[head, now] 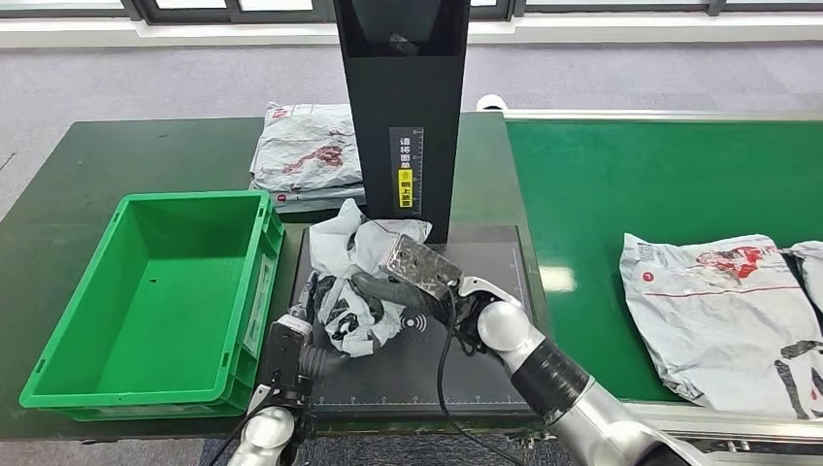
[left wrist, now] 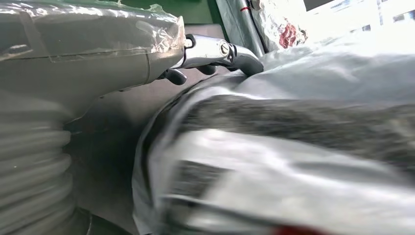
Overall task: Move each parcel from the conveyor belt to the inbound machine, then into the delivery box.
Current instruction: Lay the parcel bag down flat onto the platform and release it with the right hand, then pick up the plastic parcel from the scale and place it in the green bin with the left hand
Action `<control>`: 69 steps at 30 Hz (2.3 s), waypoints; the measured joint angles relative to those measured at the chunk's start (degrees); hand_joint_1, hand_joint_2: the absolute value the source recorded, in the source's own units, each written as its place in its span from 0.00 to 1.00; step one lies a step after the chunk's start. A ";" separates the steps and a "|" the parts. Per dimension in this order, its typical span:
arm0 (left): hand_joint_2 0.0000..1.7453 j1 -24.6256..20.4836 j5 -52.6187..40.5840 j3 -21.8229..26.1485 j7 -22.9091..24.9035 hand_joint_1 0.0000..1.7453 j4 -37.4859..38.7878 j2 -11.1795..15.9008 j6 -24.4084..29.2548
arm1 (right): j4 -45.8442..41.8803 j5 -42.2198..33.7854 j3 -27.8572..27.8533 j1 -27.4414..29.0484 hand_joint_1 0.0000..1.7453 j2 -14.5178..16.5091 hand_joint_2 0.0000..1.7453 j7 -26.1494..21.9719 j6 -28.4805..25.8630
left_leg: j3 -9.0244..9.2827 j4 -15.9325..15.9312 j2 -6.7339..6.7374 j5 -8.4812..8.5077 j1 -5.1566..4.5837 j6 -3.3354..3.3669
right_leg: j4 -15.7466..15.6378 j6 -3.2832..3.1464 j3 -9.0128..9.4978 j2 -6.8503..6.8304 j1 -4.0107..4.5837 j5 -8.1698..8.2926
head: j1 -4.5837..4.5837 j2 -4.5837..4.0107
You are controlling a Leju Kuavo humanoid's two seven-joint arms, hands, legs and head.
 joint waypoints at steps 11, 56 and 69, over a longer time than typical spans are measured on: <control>1.00 -1.53 -0.48 0.39 1.17 0.00 -0.24 -0.02 -1.13 | -8.50 12.07 0.04 7.48 0.00 -5.63 0.00 1.51 -2.04 | 0.01 0.03 0.02 -0.02 -0.04 0.03 | -0.05 0.02 0.02 0.01 -0.04 0.01 | 0.00 0.01; 1.00 -0.84 -12.58 0.41 3.67 0.00 -1.52 -1.99 0.94 | -49.99 89.97 -34.40 42.64 0.00 -12.82 0.00 30.54 -23.46 | -0.03 0.10 -0.26 -0.09 -0.16 0.39 | -0.08 0.30 0.16 -0.37 -0.17 -0.15 | -0.01 0.00; 1.00 -3.88 -31.25 -13.69 7.34 0.00 -5.38 -1.98 10.79 | -49.22 42.80 -35.24 43.20 0.00 -0.55 1.00 -0.41 -32.13 | 0.01 0.10 -0.22 -0.09 -0.16 0.39 | -0.08 0.29 0.13 -0.28 -0.16 -0.16 | -0.01 0.02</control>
